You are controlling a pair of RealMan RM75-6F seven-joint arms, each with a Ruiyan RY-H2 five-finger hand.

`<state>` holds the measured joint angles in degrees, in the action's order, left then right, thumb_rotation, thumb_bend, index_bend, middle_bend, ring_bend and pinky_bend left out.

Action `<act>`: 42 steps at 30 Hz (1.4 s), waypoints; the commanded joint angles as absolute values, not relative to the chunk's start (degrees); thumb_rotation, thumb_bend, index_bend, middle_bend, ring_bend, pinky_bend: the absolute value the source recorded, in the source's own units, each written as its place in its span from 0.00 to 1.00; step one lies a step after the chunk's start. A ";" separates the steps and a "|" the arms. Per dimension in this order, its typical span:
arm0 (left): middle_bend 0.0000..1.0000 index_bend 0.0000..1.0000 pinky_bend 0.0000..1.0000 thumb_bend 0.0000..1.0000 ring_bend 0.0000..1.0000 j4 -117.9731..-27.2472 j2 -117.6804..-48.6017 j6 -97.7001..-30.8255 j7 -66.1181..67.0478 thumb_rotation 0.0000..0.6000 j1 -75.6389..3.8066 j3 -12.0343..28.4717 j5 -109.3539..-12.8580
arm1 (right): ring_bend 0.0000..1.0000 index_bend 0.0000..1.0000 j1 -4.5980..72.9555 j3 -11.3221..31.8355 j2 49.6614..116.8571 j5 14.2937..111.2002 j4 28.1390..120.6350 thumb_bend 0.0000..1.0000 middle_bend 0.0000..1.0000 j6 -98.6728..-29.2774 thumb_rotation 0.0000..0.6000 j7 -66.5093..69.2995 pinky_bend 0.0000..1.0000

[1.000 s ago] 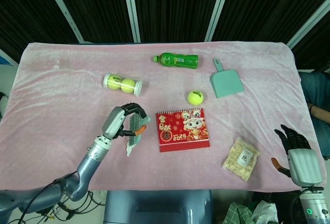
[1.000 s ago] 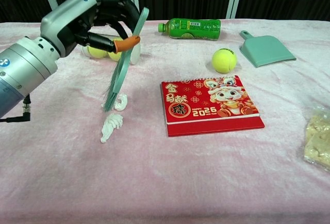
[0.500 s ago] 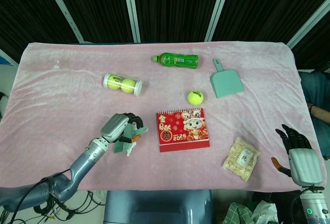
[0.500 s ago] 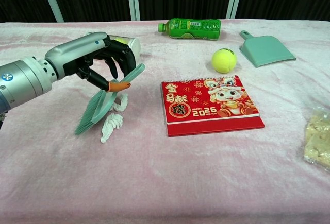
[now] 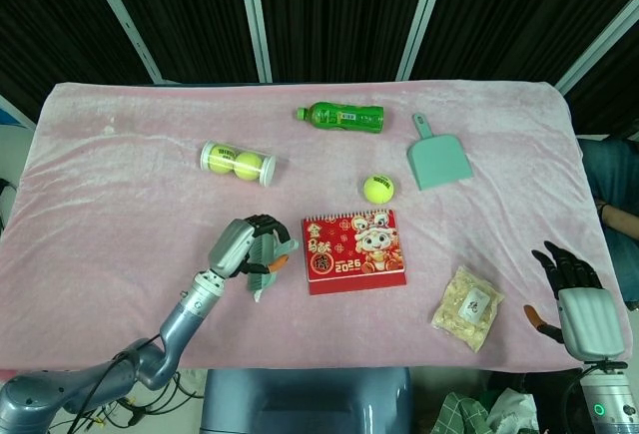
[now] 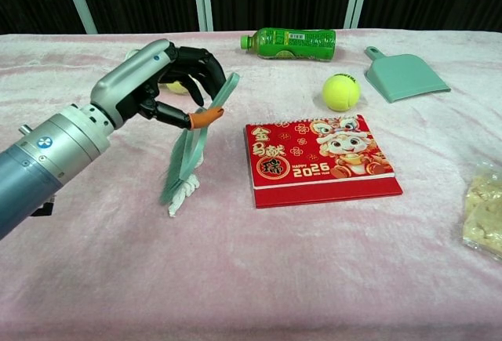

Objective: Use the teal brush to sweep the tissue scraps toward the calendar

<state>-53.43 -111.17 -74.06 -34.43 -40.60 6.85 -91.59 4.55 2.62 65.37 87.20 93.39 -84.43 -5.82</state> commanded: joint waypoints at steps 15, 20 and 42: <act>0.69 0.69 0.47 0.44 0.38 -46.16 -124.53 -86.32 -46.36 1.00 -45.87 16.43 -91.08 | 0.12 0.18 4.50 2.60 65.32 87.05 93.46 0.16 0.09 -84.33 1.00 -5.73 0.18; 0.70 0.70 0.46 0.44 0.38 -48.42 -120.85 -86.07 -42.78 1.00 -45.88 15.95 -91.63 | 0.12 0.18 4.50 2.63 65.41 87.01 93.47 0.16 0.09 -84.35 1.00 -5.83 0.18; 0.71 0.71 0.48 0.46 0.38 -60.36 -94.69 -58.25 -3.86 1.00 -47.90 6.52 -88.77 | 0.12 0.19 4.43 2.83 65.65 86.20 93.82 0.17 0.09 -84.14 1.00 -6.81 0.18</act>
<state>-60.30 -96.00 -59.73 -4.73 -48.09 7.79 -89.28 4.43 2.81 65.65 86.20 93.82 -84.12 -6.84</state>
